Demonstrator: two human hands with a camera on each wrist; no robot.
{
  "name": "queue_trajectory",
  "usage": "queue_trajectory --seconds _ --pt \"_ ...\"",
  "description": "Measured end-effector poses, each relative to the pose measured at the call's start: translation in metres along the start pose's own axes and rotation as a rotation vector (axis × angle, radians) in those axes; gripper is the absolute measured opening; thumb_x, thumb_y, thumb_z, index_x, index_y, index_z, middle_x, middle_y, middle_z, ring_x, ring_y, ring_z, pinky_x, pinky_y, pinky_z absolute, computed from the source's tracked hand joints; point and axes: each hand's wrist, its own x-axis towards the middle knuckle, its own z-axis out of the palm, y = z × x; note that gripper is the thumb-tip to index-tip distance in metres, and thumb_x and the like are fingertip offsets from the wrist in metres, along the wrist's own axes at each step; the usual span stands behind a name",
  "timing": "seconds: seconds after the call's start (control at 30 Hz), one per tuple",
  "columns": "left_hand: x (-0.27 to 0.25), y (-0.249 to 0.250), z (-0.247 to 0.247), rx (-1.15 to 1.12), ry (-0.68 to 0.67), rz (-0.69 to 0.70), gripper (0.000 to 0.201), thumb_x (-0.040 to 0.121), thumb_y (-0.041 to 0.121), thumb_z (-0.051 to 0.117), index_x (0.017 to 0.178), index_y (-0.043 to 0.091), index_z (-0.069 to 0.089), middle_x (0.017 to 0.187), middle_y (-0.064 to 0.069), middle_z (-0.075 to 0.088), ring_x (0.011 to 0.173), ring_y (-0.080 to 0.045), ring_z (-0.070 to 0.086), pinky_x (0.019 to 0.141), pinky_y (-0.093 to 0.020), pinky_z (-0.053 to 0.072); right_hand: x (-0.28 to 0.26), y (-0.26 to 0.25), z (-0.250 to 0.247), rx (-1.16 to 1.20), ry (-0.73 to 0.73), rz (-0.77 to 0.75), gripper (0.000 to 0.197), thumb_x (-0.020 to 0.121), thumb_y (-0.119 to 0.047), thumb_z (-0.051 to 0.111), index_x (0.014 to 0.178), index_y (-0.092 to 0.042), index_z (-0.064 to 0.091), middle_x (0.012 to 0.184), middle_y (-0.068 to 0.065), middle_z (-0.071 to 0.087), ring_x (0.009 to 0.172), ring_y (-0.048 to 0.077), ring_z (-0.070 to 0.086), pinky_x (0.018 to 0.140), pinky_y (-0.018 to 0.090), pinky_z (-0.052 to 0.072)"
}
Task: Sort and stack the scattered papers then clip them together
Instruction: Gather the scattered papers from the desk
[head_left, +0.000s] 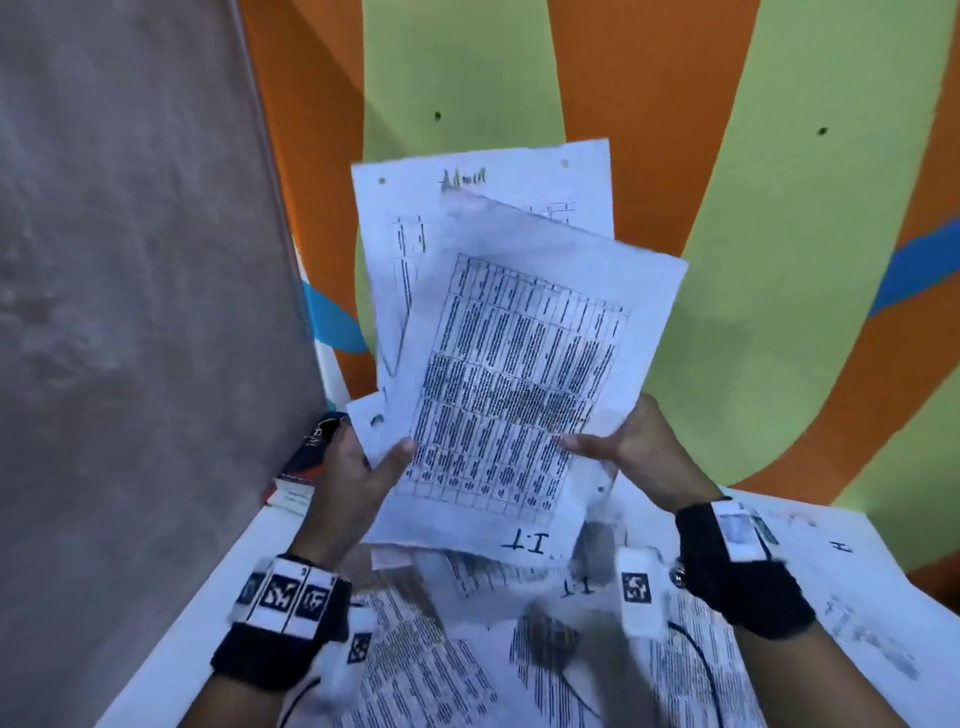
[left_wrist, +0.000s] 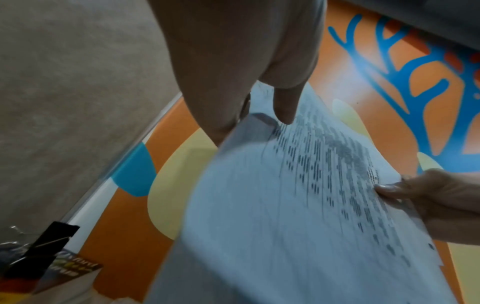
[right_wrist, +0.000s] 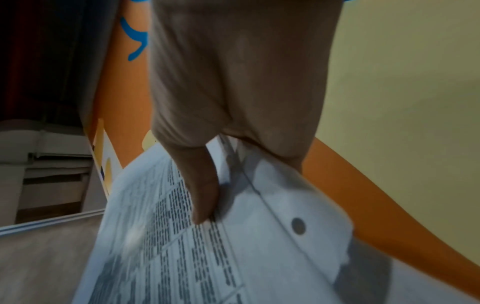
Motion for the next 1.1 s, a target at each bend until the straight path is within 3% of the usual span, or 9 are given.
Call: queue_trajectory --seconds 0.17,0.37,0.43,0.53,0.63,0.73,0.93,1.0,1.1 --pt "0.002 -0.010 0.028 0.030 -0.031 -0.088 0.043 0.084 0.021 0.071 0.122 0.016 0.050 0.117 -0.002 0.064 0.109 -0.017 0.061 0.092 -0.038 0.048 0.001 0.017 0.004 0.151 0.020 0.057 0.047 0.071 0.004 0.078 0.112 -0.008 0.060 0.100 0.000 0.073 0.082 0.006 0.069 0.068 0.013 0.052" --pt "0.006 0.010 0.043 0.029 0.123 0.010 0.026 0.090 0.011 0.063 0.112 0.017 0.052 0.096 0.009 0.061 0.088 -0.005 0.058 0.078 -0.019 0.044 -0.008 0.018 0.009 0.179 0.252 -0.064 0.027 0.075 0.004 0.075 0.096 -0.009 0.063 0.066 -0.016 0.072 0.061 -0.005 0.066 0.060 0.010 0.050" --pt "0.009 0.024 0.044 0.020 0.179 0.076 0.020 0.090 0.013 0.062 0.107 0.016 0.052 0.082 0.009 0.057 0.073 0.003 0.053 0.068 -0.021 0.042 -0.009 0.009 0.009 0.183 0.309 -0.135 0.028 0.077 0.003 0.074 0.100 -0.011 0.064 0.082 -0.011 0.075 0.079 0.003 0.070 0.073 0.016 0.054" --pt "0.014 0.027 0.044 -0.015 0.181 0.103 0.031 0.087 0.011 0.066 0.112 0.017 0.049 0.099 0.019 0.059 0.088 0.019 0.056 0.079 -0.010 0.045 -0.011 0.004 0.010 0.171 0.295 -0.180 0.049 0.077 0.000 0.075 0.121 -0.009 0.054 0.114 0.004 0.068 0.106 0.015 0.066 0.092 0.028 0.054" --pt "0.008 0.013 0.048 -0.070 0.104 0.003 0.050 0.082 0.009 0.070 0.124 0.017 0.044 0.118 0.010 0.061 0.108 0.006 0.058 0.095 -0.024 0.047 -0.017 0.025 0.011 0.180 0.254 -0.135 0.064 0.072 -0.011 0.081 0.124 -0.021 0.046 0.122 -0.006 0.060 0.116 0.012 0.060 0.098 0.029 0.051" --pt "0.003 -0.006 0.055 -0.079 0.076 -0.085 0.060 0.083 0.011 0.070 0.136 0.012 0.041 0.137 -0.003 0.054 0.127 -0.012 0.050 0.106 -0.035 0.042 -0.020 0.054 0.014 0.146 0.272 -0.060 0.051 0.073 -0.017 0.082 0.113 -0.016 0.050 0.103 0.000 0.065 0.098 0.007 0.063 0.088 0.035 0.052" --pt "0.019 0.009 0.065 0.083 0.233 0.092 0.014 0.086 0.009 0.067 0.093 0.008 0.055 0.081 -0.011 0.061 0.073 -0.020 0.054 0.064 -0.021 0.042 -0.007 0.040 0.022 -0.108 0.415 -0.124 0.038 0.088 -0.013 0.067 0.068 -0.014 0.034 0.063 0.002 0.028 0.054 0.004 0.026 0.057 0.027 0.023" --pt "0.026 0.013 0.065 0.048 0.213 0.072 0.024 0.084 0.011 0.069 0.100 0.010 0.051 0.091 -0.008 0.062 0.082 -0.017 0.057 0.073 -0.022 0.045 -0.006 0.030 0.018 -0.048 0.362 -0.168 0.017 0.087 -0.012 0.068 0.090 -0.008 0.051 0.076 0.009 0.050 0.065 0.001 0.043 0.064 0.024 0.039" --pt "0.026 0.002 0.063 -0.046 0.108 -0.009 0.059 0.080 0.012 0.074 0.129 0.017 0.040 0.132 -0.006 0.055 0.122 -0.017 0.051 0.101 -0.032 0.041 -0.007 0.032 0.011 0.110 0.298 -0.137 0.051 0.084 -0.008 0.070 0.128 -0.009 0.044 0.122 0.001 0.060 0.113 0.006 0.057 0.097 0.023 0.049"
